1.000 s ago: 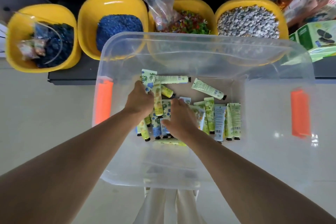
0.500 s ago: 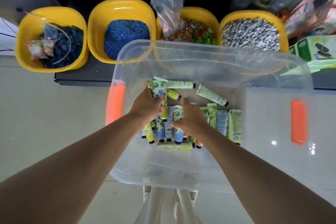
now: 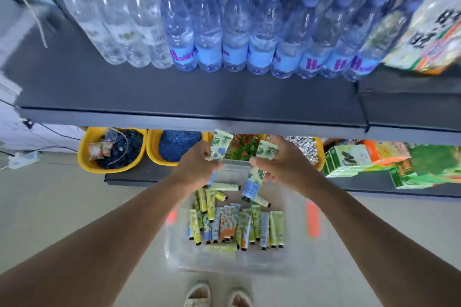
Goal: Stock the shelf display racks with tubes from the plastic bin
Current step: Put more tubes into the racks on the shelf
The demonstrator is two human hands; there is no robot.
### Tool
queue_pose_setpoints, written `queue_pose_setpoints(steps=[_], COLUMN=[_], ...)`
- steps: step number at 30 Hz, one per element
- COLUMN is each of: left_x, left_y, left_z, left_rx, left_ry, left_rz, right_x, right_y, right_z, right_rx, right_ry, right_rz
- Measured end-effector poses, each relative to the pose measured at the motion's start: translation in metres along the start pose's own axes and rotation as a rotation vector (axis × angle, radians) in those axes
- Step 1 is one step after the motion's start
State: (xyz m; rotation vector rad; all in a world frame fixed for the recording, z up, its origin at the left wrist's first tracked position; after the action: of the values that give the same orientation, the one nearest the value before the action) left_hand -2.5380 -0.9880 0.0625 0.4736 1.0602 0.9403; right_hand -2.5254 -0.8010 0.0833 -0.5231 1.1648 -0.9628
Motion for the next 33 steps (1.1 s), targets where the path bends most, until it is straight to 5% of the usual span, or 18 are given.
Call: queue_pose_setpoints(steps=[16, 33], left_x=[-0.205, -0.405], left_y=[0.237, 0.331], left_z=[0.124, 0.119], left_rx=[0.466, 0.772], left_ry=[0.180, 0.219], left_rz=[0.197, 0.162], right_x=[-0.162, -0.176], right_y=[-0.295, -0.506], right_z=[0.096, 0.121], right_rx=[-0.435, -0.634], right_ry=[0.069, 0.477], right_rz=[0.065, 0.130])
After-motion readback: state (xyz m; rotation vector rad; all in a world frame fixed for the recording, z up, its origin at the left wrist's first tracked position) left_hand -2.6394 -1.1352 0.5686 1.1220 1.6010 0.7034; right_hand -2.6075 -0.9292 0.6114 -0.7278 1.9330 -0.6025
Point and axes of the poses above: each hand's wrist, its own z-axis away from the middle knuckle, its own x-axis out of the palm, y = z × x, the point moved 5 cm from there along -z, towards the middle knuckle, and after that the axes turned 10 degrees about y, right-handed, at the moved point
